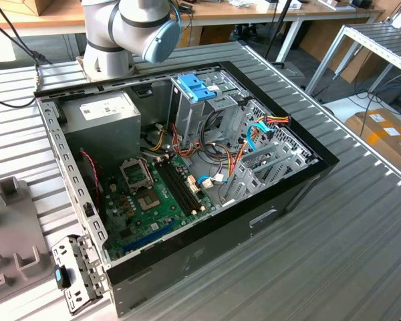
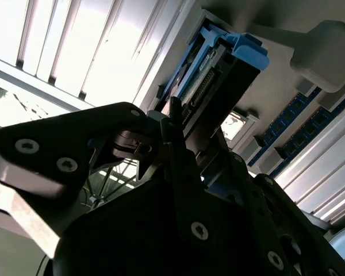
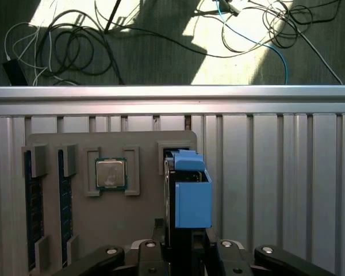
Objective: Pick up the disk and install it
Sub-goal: 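Pick up the disk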
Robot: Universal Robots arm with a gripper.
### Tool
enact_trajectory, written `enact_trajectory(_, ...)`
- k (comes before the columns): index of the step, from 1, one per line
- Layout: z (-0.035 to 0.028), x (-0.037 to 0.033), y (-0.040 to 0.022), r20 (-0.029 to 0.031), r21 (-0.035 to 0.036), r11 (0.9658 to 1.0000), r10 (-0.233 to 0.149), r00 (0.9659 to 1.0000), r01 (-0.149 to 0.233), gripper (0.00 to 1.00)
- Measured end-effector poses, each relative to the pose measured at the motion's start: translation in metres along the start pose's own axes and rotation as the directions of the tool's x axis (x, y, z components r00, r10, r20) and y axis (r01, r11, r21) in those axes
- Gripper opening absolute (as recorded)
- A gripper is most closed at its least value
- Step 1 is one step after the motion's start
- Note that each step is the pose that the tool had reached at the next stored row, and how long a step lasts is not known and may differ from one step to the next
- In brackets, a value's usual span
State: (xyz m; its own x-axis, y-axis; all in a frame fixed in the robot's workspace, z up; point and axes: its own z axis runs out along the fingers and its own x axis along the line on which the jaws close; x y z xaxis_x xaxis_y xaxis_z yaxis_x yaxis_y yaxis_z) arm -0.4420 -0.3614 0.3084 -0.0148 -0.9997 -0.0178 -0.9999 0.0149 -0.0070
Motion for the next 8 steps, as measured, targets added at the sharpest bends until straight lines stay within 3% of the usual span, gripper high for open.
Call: enact_trajectory(8,0.0000,0.0000,0.0000,0.0004,0.0000,1.0000,0.000,1.0000,0.000,0.35)
